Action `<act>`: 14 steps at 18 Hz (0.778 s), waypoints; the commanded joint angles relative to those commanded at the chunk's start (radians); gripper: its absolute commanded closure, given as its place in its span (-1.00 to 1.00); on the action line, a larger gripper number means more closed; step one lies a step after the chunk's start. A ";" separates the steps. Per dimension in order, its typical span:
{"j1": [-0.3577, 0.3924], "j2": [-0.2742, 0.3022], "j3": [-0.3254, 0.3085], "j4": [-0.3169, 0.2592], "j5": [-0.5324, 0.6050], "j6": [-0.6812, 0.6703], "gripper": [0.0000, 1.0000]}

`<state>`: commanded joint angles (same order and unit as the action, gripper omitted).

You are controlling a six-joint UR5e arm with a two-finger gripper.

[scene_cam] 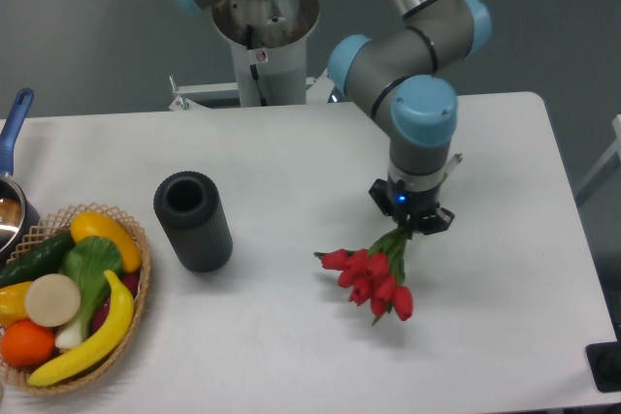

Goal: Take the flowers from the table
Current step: 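Lift the gripped tulip bunch up off the table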

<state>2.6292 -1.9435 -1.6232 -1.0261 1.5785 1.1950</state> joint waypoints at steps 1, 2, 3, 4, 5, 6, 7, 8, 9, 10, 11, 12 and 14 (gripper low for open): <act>0.000 -0.002 0.023 -0.021 0.002 0.006 1.00; -0.002 -0.005 0.048 -0.054 0.000 0.023 1.00; -0.003 -0.009 0.078 -0.092 0.002 0.032 1.00; -0.003 -0.014 0.110 -0.144 0.002 0.034 1.00; -0.002 -0.020 0.143 -0.194 0.002 0.035 1.00; -0.002 -0.031 0.185 -0.247 0.002 0.037 1.00; -0.002 -0.037 0.201 -0.259 0.002 0.035 1.00; -0.002 -0.041 0.209 -0.261 0.002 0.035 1.00; -0.002 -0.041 0.213 -0.262 0.002 0.035 1.00; -0.002 -0.041 0.218 -0.264 0.002 0.035 1.00; 0.000 -0.041 0.221 -0.267 0.002 0.035 1.00; 0.003 -0.041 0.226 -0.275 0.003 0.035 1.00; 0.005 -0.041 0.239 -0.299 0.003 0.037 1.00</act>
